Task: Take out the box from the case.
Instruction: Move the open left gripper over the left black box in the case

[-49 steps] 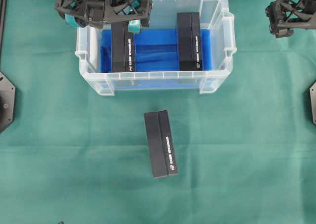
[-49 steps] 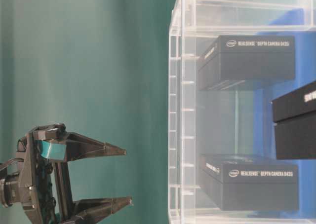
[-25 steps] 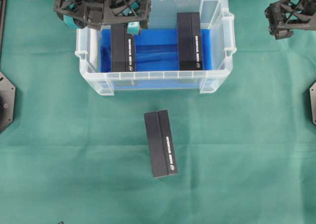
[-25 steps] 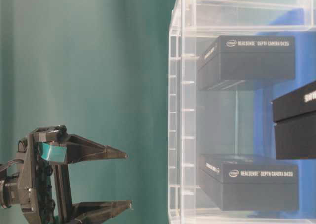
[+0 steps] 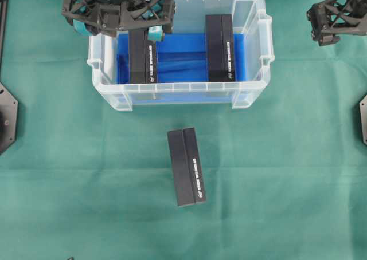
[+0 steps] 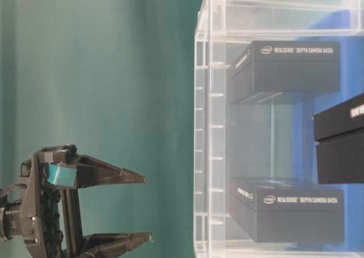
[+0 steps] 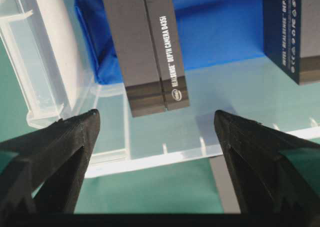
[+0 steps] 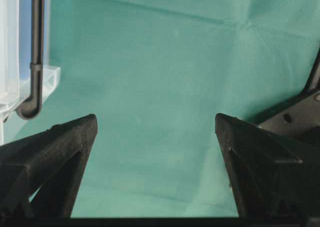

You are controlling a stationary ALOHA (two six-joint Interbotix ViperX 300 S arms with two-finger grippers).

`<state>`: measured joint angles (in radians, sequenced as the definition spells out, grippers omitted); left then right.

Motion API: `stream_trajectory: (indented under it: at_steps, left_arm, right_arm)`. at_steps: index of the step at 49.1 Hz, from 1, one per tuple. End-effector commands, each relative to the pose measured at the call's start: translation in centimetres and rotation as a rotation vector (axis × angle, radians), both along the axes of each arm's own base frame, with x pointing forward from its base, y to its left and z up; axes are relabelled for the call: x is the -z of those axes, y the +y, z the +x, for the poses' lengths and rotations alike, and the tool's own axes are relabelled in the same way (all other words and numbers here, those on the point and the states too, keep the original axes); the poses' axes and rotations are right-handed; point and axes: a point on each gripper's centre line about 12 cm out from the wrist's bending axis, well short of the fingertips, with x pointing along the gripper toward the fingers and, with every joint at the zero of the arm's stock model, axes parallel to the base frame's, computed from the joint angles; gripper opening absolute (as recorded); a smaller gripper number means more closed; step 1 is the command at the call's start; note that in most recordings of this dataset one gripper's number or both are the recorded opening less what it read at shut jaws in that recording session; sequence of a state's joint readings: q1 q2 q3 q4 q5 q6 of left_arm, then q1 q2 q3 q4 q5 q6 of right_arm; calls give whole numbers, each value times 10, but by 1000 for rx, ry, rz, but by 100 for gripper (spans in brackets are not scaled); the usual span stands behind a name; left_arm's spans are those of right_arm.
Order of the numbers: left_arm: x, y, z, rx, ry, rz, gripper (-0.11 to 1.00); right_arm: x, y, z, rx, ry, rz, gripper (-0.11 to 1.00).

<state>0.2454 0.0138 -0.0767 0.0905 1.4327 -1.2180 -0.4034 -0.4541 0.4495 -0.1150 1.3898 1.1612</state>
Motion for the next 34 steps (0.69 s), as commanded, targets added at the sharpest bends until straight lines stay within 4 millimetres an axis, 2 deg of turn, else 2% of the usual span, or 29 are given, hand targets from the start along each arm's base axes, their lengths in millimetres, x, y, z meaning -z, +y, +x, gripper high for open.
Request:
stream_trajectory:
  at_steps: [1,13,34]
  left_arm:
    - [-9,0,-1,3,-25,11,95]
    - [-9,0,0,1,-27,12,95]
    - [1,0,1,1,-8,6,95]
  right_arm:
    - [-5,1,1,-4,-21,-9,94]
    - [-5,1,0,-4,-20,-8,94]
    - [-4,2,1,-8,-19,-6,94]
